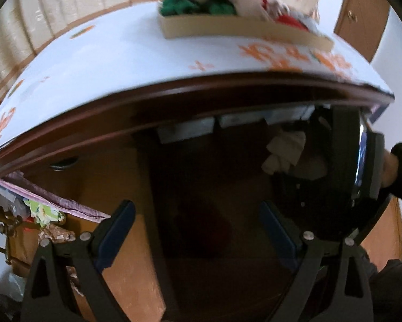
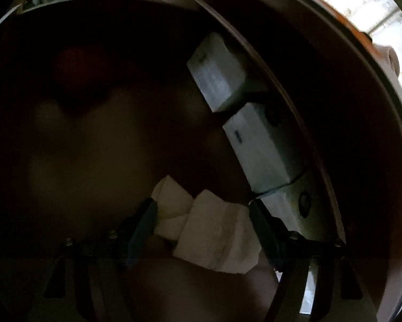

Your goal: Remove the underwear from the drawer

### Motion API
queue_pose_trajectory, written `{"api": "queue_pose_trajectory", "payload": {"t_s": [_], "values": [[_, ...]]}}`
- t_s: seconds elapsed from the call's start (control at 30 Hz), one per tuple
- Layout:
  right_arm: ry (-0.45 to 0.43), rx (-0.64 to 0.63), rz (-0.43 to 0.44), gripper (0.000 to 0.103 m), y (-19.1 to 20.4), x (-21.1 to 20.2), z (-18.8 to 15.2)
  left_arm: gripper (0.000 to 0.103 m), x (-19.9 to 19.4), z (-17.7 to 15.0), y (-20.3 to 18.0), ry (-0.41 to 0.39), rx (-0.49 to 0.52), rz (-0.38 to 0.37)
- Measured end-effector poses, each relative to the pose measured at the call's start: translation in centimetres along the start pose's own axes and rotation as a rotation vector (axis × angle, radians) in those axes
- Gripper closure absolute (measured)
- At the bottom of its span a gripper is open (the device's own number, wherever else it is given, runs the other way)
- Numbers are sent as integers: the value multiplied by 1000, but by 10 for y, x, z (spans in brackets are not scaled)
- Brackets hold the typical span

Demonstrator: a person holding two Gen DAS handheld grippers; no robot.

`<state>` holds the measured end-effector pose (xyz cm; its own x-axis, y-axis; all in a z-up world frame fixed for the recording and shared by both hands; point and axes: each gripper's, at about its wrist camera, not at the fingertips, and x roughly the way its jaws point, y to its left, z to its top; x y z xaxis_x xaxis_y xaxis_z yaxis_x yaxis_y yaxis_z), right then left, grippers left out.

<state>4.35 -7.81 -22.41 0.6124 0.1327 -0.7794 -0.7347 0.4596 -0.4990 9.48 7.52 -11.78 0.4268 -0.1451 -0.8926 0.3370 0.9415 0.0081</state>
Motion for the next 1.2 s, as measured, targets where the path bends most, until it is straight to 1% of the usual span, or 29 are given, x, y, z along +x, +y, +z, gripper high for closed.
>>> {"api": "queue_pose_trajectory", "payload": {"t_s": [0.03, 0.1, 0.17, 0.3, 0.37, 0.47, 0.5, 0.53, 0.6, 0.7, 0.77, 0.8, 0.83, 0.9, 0.93, 0.97, 1.0, 1.03, 1.07, 1.1, 1.13, 1.2], "values": [[7, 20, 15, 31, -3, 3, -1, 8, 4, 1, -7, 15, 21, 11], [30, 79, 55, 33, -13, 7, -4, 8, 7, 2, -18, 19, 57, 32], [41, 92, 65, 35, -17, 10, -9, 8, 11, 3, -26, 38, 71, 44], [67, 101, 104, 41, -23, 14, -16, 8, 30, 7, -29, 133, 40, 56], [76, 99, 136, 44, -27, 14, -21, 8, 39, 8, -28, 177, 19, 63], [88, 121, 173, 57, -35, 10, -22, 8, 56, 9, -27, 260, 1, 92], [87, 147, 193, 65, -42, 9, -22, 8, 62, 9, -28, 287, 7, 100], [87, 175, 211, 71, -48, 10, -22, 8, 64, 10, -32, 292, 33, 116], [90, 224, 239, 76, -59, 12, -23, 8, 71, 11, -36, 321, 60, 138], [87, 232, 242, 85, -66, 12, -24, 9, 85, 10, -40, 378, 107, 175], [76, 226, 237, 87, -69, 9, -26, 12, 97, 7, -40, 425, 119, 181], [63, 241, 251, 87, -72, 5, -27, 13, 99, 6, -42, 424, 135, 183], [54, 259, 264, 87, -77, -1, -27, 14, 103, 5, -42, 443, 135, 170], [42, 289, 275, 87, -84, -7, -31, 18, 106, 4, -45, 439, 151, 160], [36, 305, 277, 87, -90, -12, -39, 26, 107, 4, -47, 440, 153, 137], [33, 316, 278, 87, -93, -14, -41, 26, 107, 4, -48, 424, 160, 133], [31, 330, 283, 87, -96, -14, -44, 28, 105, 3, -50, 399, 168, 126], [26, 356, 294, 87, -95, -18, -48, 43, 103, 4, -52, 379, 176, 74], [20, 395, 315, 87, -101, -18, -52, 53, 103, 5, -54, 382, 171, 4], [11, 439, 343, 87, -107, -17, -56, 54, 101, 5, -54, 381, 154, -50], [6, 467, 369, 86, -110, -17, -58, 53, 98, 6, -55, 366, 146, -71], [0, 522, 401, 86, -116, -15, -62, 53, 93, 8, -55, 343, 146, -74]]}}
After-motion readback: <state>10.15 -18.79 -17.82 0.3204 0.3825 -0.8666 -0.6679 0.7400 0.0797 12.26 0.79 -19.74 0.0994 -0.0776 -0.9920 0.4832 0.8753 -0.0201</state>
